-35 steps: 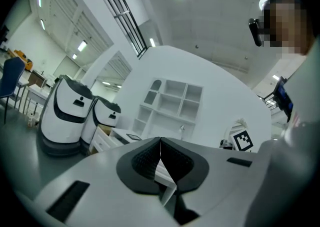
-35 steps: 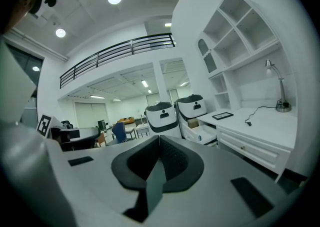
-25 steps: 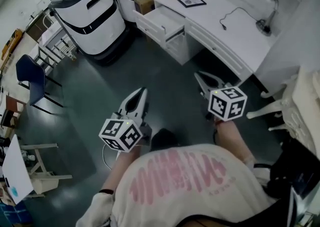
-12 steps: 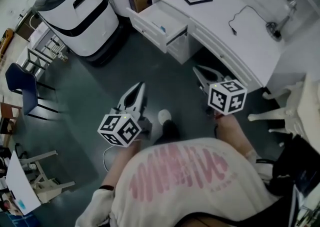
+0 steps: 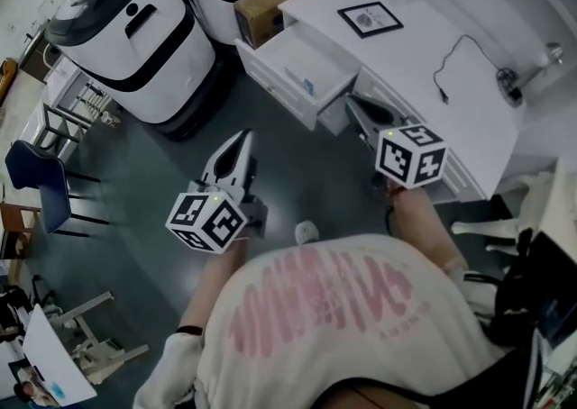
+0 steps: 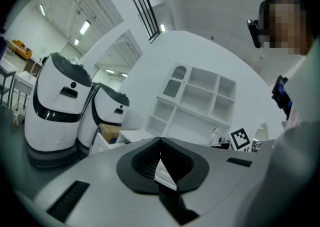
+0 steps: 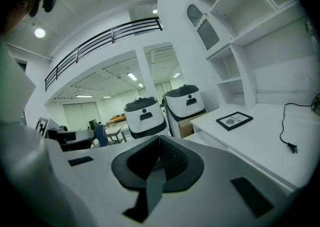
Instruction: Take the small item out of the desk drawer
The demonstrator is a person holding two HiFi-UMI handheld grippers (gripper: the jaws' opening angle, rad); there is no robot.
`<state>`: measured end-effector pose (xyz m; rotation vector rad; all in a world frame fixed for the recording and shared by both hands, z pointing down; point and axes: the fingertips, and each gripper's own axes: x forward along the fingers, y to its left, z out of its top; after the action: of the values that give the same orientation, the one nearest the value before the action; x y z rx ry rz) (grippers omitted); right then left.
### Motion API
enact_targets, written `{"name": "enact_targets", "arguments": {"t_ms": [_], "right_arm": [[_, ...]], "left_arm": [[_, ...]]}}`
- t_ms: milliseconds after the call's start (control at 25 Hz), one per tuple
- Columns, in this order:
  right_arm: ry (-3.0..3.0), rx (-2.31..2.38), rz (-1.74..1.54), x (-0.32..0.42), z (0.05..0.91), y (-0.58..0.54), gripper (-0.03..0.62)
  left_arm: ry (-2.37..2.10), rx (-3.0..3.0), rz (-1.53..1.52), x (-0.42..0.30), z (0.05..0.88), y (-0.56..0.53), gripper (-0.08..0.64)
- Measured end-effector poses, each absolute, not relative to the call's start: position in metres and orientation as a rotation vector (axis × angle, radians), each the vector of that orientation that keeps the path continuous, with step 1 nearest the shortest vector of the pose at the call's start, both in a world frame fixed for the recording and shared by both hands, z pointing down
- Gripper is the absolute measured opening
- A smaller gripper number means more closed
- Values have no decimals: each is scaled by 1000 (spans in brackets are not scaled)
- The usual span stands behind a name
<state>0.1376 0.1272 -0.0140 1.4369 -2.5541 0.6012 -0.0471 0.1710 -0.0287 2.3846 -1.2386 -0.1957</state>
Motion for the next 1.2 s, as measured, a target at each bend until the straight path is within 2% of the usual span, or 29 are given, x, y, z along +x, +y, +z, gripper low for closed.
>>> {"name": "enact_targets", "arguments": {"t_ms": [280,640,960,1200], "right_arm": [[-2515,1456,605,136,-4,79,17],[-2385,1401,699,133,58,43,17],[-2333,1349,739,122,105,-16,18],[-2299,1335,831,105,145,-88,17]], "left_arm": [[-1212,2456,-149,-56,-33,125,29],[-1228,2347,-74,-71,26,97,29],[-1281,2248,-51,-107,55,66,29],[-1358,2159,-39,-153,75,2,29]]}}
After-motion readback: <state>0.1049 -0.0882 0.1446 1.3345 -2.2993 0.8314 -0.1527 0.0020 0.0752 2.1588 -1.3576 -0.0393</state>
